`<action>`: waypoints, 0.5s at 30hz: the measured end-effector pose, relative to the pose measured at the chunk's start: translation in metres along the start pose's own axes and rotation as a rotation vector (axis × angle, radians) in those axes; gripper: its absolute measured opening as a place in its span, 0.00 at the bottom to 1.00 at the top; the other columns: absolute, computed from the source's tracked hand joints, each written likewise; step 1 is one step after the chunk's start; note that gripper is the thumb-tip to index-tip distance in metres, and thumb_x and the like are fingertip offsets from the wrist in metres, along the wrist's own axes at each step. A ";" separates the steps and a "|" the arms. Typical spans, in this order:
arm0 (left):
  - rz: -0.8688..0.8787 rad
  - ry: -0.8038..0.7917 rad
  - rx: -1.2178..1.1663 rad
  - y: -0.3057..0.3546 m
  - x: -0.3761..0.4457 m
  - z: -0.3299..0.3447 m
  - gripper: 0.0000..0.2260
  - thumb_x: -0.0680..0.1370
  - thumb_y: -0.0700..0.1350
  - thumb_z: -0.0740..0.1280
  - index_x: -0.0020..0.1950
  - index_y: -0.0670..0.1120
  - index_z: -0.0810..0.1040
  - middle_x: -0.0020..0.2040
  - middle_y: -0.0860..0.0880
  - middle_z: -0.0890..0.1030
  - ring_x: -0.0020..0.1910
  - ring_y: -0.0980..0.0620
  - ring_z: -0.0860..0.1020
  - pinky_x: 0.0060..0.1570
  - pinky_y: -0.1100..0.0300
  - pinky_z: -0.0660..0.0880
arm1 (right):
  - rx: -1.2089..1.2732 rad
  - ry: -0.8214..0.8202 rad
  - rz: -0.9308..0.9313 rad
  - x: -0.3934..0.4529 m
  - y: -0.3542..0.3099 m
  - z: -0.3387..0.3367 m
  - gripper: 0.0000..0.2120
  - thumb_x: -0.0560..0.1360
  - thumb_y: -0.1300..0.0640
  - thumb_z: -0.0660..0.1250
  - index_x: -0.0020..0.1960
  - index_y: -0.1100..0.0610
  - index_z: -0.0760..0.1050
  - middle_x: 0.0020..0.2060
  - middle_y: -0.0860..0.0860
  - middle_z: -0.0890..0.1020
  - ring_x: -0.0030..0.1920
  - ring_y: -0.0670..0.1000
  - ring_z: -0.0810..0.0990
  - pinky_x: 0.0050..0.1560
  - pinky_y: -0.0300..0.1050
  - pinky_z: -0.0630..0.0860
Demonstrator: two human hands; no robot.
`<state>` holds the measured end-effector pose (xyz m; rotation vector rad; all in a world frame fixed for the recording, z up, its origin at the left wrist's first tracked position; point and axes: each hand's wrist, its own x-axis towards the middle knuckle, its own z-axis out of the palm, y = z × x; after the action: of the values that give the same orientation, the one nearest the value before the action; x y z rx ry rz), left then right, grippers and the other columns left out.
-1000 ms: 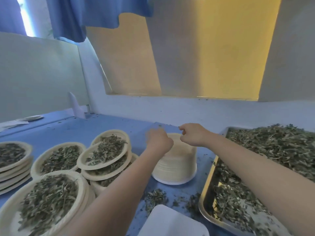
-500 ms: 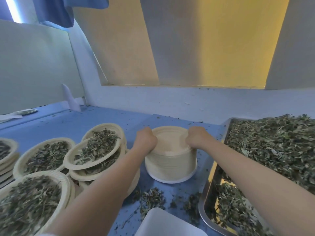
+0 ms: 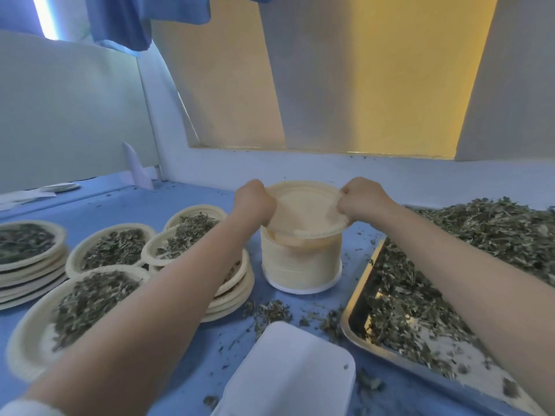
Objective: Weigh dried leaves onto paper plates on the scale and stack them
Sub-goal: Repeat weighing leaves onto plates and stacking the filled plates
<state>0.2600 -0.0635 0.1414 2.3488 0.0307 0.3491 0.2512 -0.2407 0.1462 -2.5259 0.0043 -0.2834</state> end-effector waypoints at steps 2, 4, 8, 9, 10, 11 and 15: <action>0.015 0.023 -0.052 -0.004 -0.018 -0.007 0.18 0.76 0.30 0.54 0.34 0.51 0.56 0.33 0.50 0.61 0.42 0.48 0.68 0.41 0.56 0.65 | 0.066 0.003 0.003 -0.021 0.002 -0.004 0.15 0.71 0.71 0.58 0.30 0.61 0.58 0.54 0.67 0.79 0.28 0.51 0.59 0.29 0.43 0.57; 0.009 0.037 -0.087 -0.012 -0.039 -0.012 0.18 0.76 0.30 0.55 0.33 0.50 0.58 0.33 0.48 0.63 0.43 0.48 0.67 0.40 0.55 0.64 | 0.103 -0.013 0.025 -0.043 0.005 -0.005 0.08 0.71 0.69 0.63 0.38 0.75 0.71 0.42 0.67 0.77 0.28 0.52 0.63 0.28 0.42 0.59; -0.044 0.047 -0.168 -0.040 -0.080 -0.013 0.17 0.74 0.29 0.58 0.32 0.48 0.61 0.37 0.43 0.69 0.41 0.47 0.68 0.39 0.55 0.64 | 0.146 -0.005 -0.022 -0.086 0.017 0.007 0.16 0.71 0.58 0.71 0.51 0.71 0.79 0.33 0.57 0.81 0.22 0.46 0.74 0.20 0.33 0.65; -0.058 0.050 -0.188 -0.048 -0.090 -0.012 0.18 0.73 0.29 0.59 0.32 0.49 0.61 0.38 0.43 0.69 0.41 0.48 0.67 0.40 0.56 0.63 | 0.159 -0.004 -0.018 -0.096 0.020 0.013 0.16 0.71 0.57 0.72 0.48 0.71 0.80 0.32 0.54 0.81 0.20 0.44 0.74 0.19 0.33 0.65; -0.076 0.046 -0.208 -0.055 -0.099 -0.010 0.19 0.73 0.29 0.60 0.32 0.50 0.60 0.38 0.44 0.69 0.40 0.49 0.66 0.40 0.56 0.62 | 0.182 -0.001 -0.006 -0.104 0.023 0.020 0.14 0.71 0.57 0.73 0.45 0.70 0.80 0.28 0.52 0.80 0.18 0.42 0.73 0.18 0.32 0.64; -0.102 0.033 -0.233 -0.061 -0.108 -0.008 0.18 0.73 0.30 0.60 0.33 0.50 0.60 0.37 0.44 0.69 0.38 0.49 0.66 0.39 0.57 0.63 | 0.195 -0.002 0.008 -0.112 0.026 0.026 0.12 0.71 0.57 0.73 0.41 0.68 0.80 0.22 0.50 0.77 0.16 0.41 0.71 0.16 0.30 0.63; -0.177 -0.013 -0.261 -0.086 -0.139 0.004 0.04 0.73 0.32 0.61 0.42 0.40 0.72 0.37 0.36 0.67 0.42 0.53 0.63 0.32 0.61 0.64 | 0.054 -0.031 -0.005 -0.137 0.034 0.048 0.11 0.70 0.56 0.71 0.34 0.63 0.80 0.13 0.46 0.71 0.15 0.39 0.70 0.17 0.28 0.62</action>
<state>0.1342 -0.0214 0.0459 2.0719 0.1755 0.2356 0.1291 -0.2329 0.0604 -2.4764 -0.0220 -0.2427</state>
